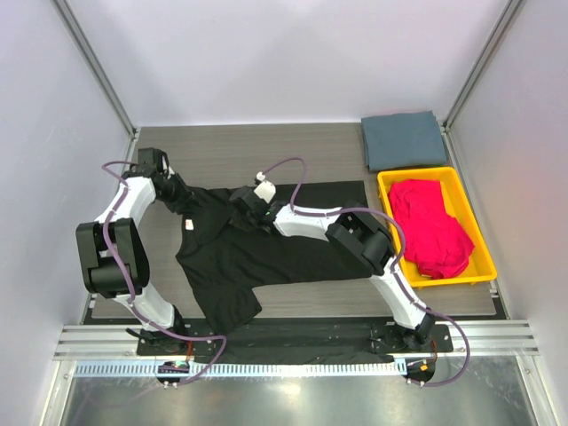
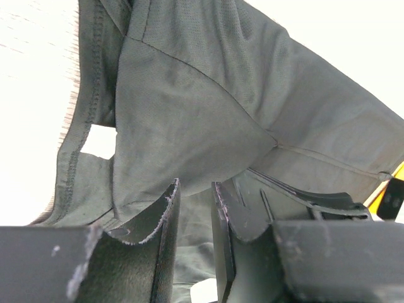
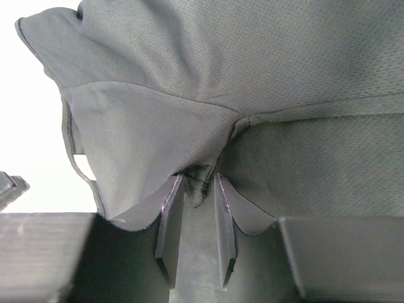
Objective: Fold and stack the t-shirts
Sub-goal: Fold the tshirt
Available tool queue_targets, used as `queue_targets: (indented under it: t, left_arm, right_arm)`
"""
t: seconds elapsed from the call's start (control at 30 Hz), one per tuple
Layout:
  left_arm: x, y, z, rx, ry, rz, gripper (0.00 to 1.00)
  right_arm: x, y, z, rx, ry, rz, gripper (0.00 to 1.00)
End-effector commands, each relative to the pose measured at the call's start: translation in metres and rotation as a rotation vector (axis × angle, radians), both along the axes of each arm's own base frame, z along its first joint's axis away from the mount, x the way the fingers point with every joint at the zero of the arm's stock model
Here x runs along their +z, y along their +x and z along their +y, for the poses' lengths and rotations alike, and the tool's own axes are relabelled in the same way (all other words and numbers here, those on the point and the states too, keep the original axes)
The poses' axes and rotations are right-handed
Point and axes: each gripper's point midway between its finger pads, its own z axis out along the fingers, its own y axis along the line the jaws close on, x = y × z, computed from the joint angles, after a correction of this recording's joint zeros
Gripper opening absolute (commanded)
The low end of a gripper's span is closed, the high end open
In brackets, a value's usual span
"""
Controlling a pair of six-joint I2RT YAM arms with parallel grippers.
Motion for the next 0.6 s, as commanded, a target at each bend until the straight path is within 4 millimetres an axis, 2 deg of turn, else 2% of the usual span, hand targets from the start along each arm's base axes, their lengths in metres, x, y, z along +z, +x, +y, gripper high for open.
queue_targets:
  t: [0.0, 0.2, 0.37, 0.4, 0.53, 0.57]
  left_arm:
    - [0.0150, 0.0064, -0.0026, -0.019, -0.021, -0.059, 0.27]
    - [0.0158, 0.0056, -0.0032, -0.016, -0.022, -0.061, 0.27]
    - [0.0130, 0.0047, -0.0021, -0.015, -0.018, -0.055, 0.27]
    - [0.0125, 0.0047, -0.0021, -0.015, -0.018, -0.054, 0.27]
    - [0.0121, 0.0054, -0.0018, -0.015, -0.017, -0.055, 0.27]
    - [0.0113, 0.0047, -0.0014, -0.013, -0.014, -0.052, 0.27]
  right_arm:
    - [0.0146, 0.0100, 0.0116, -0.027, 0.043, -0.041, 0.32]
    - [0.0103, 0.0091, 0.0089, -0.037, 0.031, -0.036, 0.31]
    - [0.0071, 0.0091, 0.0069, -0.041, 0.023, -0.037, 0.26]
    - [0.0068, 0.0084, 0.0070, -0.038, 0.019, -0.038, 0.24]
    - [0.0132, 0.0109, 0.0056, -0.038, 0.018, -0.057, 0.03]
    - [0.0122, 0.0107, 0.0047, -0.035, 0.011, -0.059, 0.01]
